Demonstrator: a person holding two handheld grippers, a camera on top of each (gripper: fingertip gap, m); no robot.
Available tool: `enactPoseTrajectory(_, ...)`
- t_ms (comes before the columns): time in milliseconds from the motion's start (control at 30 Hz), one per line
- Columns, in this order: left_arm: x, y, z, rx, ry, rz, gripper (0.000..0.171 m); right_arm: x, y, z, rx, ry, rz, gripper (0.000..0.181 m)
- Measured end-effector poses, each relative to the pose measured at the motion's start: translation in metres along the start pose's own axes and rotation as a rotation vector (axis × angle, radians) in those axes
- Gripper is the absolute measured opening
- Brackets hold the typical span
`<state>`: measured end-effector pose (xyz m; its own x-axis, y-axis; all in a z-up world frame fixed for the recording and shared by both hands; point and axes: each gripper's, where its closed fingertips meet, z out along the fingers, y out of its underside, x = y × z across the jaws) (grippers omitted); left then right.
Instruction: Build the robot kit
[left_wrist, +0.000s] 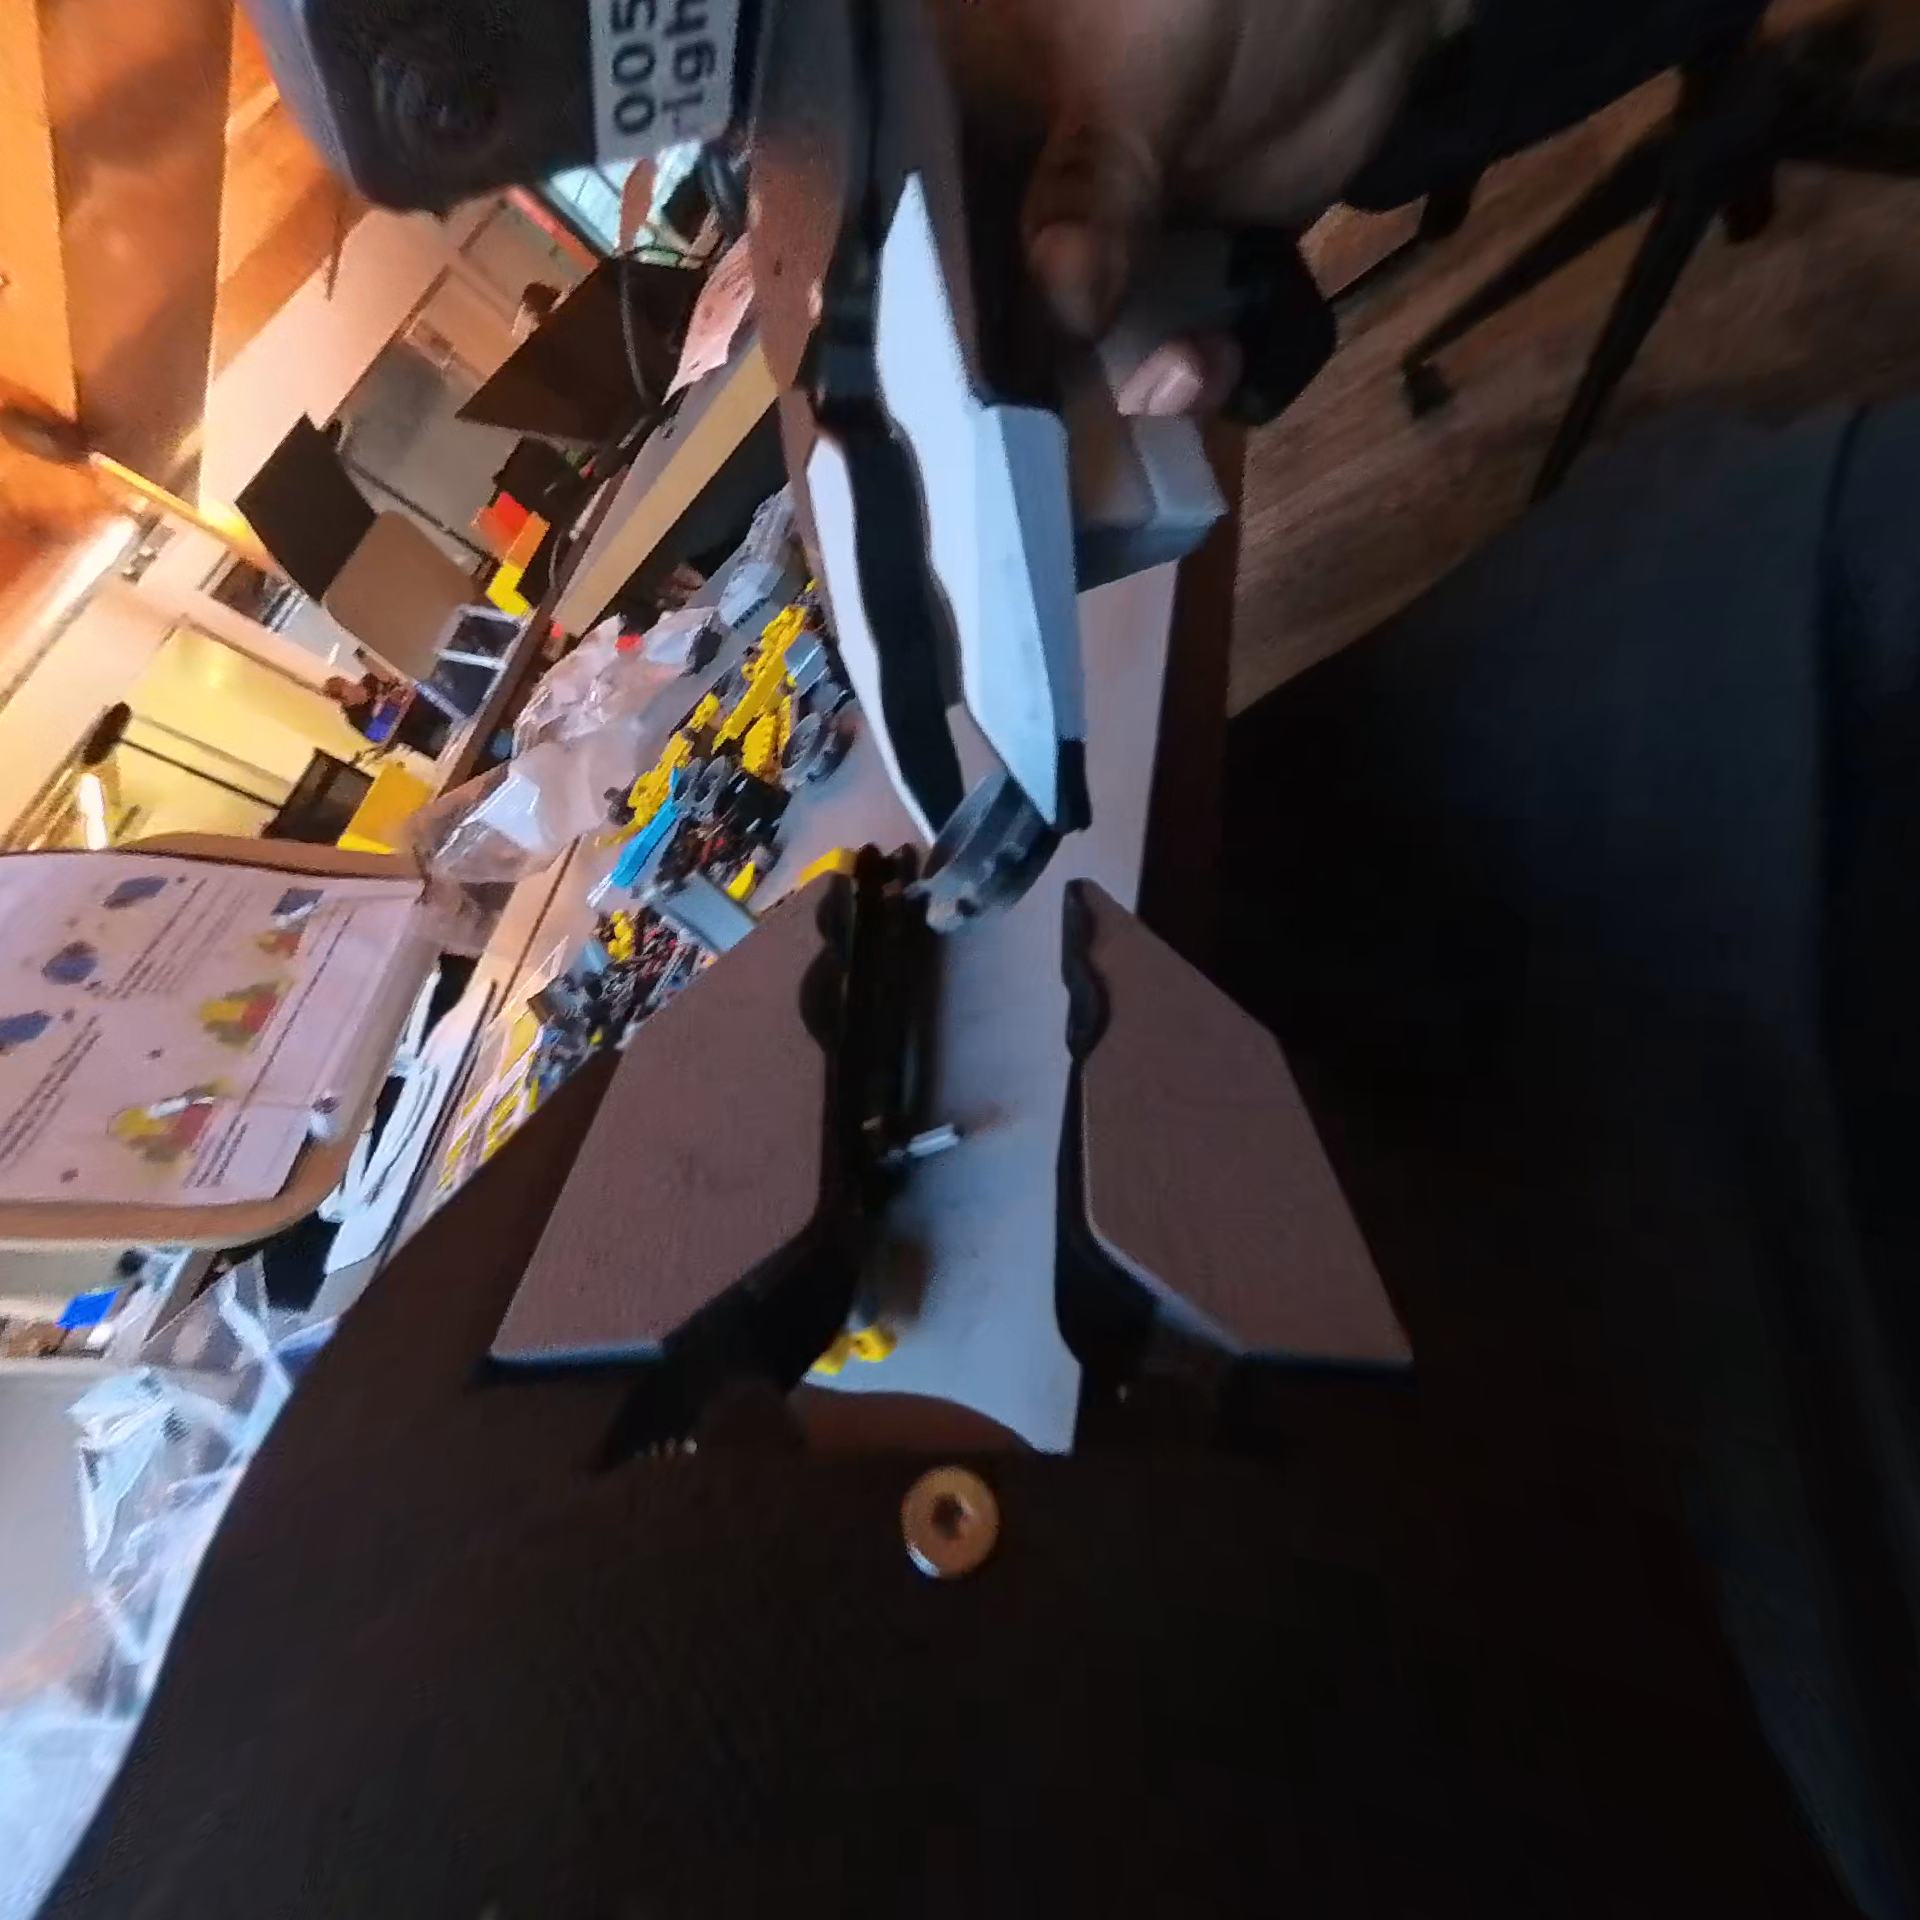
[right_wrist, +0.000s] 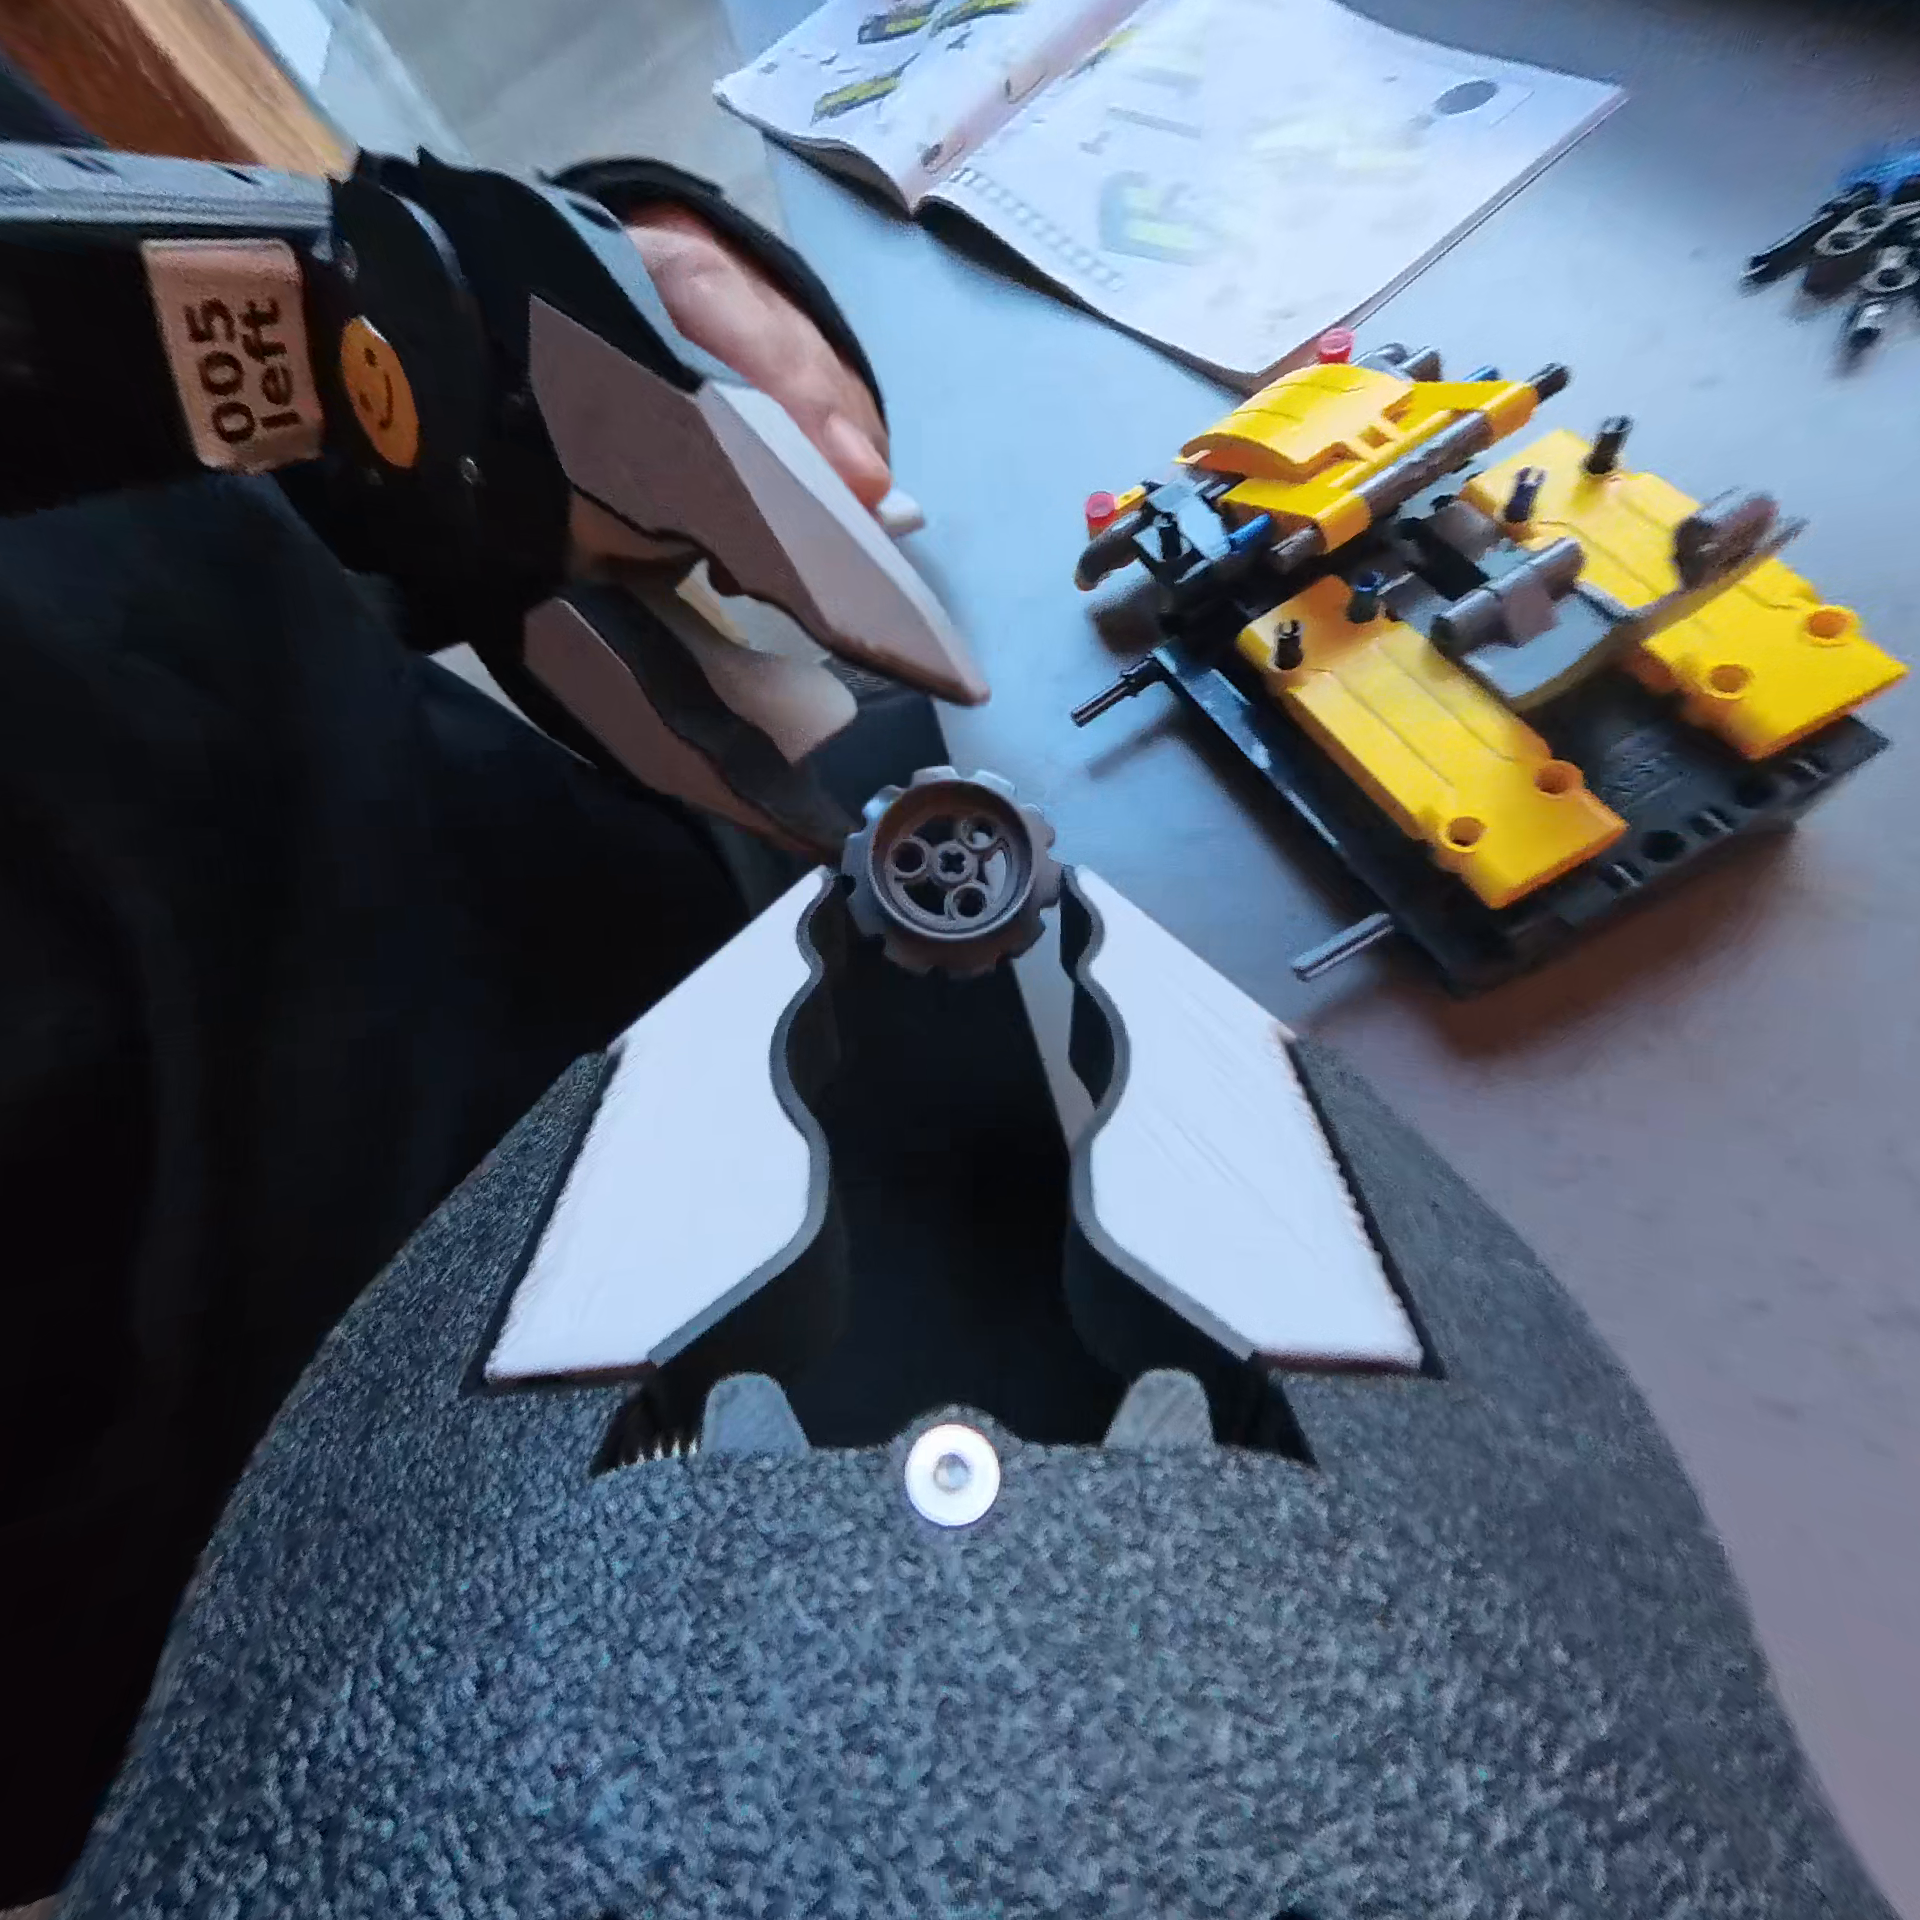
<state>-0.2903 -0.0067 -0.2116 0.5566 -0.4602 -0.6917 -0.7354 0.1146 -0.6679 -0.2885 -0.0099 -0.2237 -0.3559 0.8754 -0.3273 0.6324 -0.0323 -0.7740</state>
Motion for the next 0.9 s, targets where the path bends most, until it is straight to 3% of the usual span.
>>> enactPoseTrajectory(100, 0.006, -0.007, 0.002, 0.027, 0.006, 0.008, 0.037, -0.01, 0.001, 0.005, 0.001, -0.071, 0.033, 0.041)
enactPoseTrajectory(233, 0.014, -0.004, 0.004, 0.022, 0.02, 0.076, 0.012, -0.007, -0.003, 0.005, 0.03, -0.069, 0.052, 0.041)
enactPoseTrajectory(367, 0.007, -0.004, 0.004, 0.021, -0.01, 0.048, 0.012, -0.005, -0.009, 0.004, 0.085, -0.062, 0.06, 0.041)
enactPoseTrajectory(500, -0.008, -0.005, 0.004, 0.03, -0.051, -0.074, 0.012, 0.0, -0.02, -0.002, 0.164, -0.037, 0.048, 0.042)
enactPoseTrajectory(633, -0.029, -0.014, -0.005, 0.136, -0.096, -0.267, 0.012, 0.0, -0.029, -0.015, 0.244, 0.002, -0.022, 0.042)
enactPoseTrajectory(733, -0.031, -0.025, -0.014, 0.21, -0.144, -0.14, 0.012, -0.002, -0.033, -0.021, 0.274, 0.035, -0.086, 0.042)
enactPoseTrajectory(900, -0.028, -0.032, -0.016, 0.218, -0.21, 0.068, 0.012, -0.013, -0.04, -0.029, 0.308, 0.107, -0.251, 0.042)
